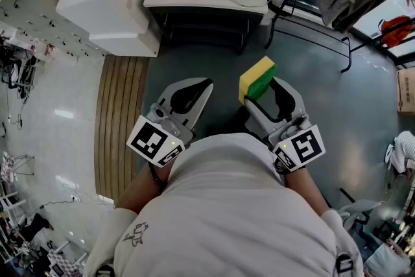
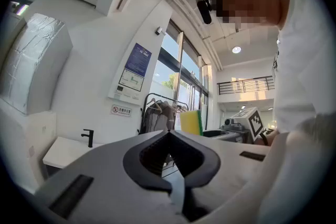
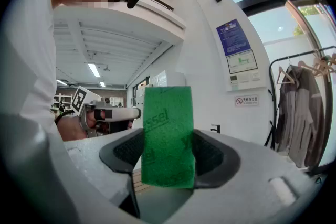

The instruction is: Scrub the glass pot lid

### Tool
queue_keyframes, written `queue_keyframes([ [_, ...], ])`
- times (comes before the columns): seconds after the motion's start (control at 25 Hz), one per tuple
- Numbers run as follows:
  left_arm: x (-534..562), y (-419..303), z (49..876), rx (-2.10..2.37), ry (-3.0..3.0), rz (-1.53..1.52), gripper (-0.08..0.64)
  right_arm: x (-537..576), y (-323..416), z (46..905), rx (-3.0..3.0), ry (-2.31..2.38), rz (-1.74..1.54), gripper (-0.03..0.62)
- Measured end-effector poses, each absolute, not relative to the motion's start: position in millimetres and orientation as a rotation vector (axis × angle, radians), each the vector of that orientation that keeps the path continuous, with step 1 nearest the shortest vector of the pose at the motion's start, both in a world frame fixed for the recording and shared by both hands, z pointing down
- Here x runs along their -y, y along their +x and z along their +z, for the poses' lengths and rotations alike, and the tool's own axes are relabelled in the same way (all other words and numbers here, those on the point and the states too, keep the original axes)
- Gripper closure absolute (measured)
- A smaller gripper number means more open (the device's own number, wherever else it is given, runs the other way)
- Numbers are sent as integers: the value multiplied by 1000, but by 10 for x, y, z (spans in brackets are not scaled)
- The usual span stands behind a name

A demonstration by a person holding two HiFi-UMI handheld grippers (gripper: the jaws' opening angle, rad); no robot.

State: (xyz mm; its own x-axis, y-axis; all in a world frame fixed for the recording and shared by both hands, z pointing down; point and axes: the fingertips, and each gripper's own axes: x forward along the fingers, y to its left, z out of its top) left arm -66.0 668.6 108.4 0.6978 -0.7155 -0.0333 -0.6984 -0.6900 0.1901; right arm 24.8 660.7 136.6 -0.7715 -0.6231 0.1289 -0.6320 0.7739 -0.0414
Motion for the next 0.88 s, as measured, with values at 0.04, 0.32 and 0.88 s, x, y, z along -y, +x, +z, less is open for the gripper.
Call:
queue_keyframes([
  [0.04,-6678,-648,1084,1151,2744,-157,561,-6596,259,1369,2856,1014,126,304],
  [0.32,-6570,-547,1140,1158,2735,-154,561,-6490,356,1438,2853,994,138,304],
  [0.88,-5713,-144,1315,1134,2707,-117,561,-5646,845,1592,2835,1051,199,304],
])
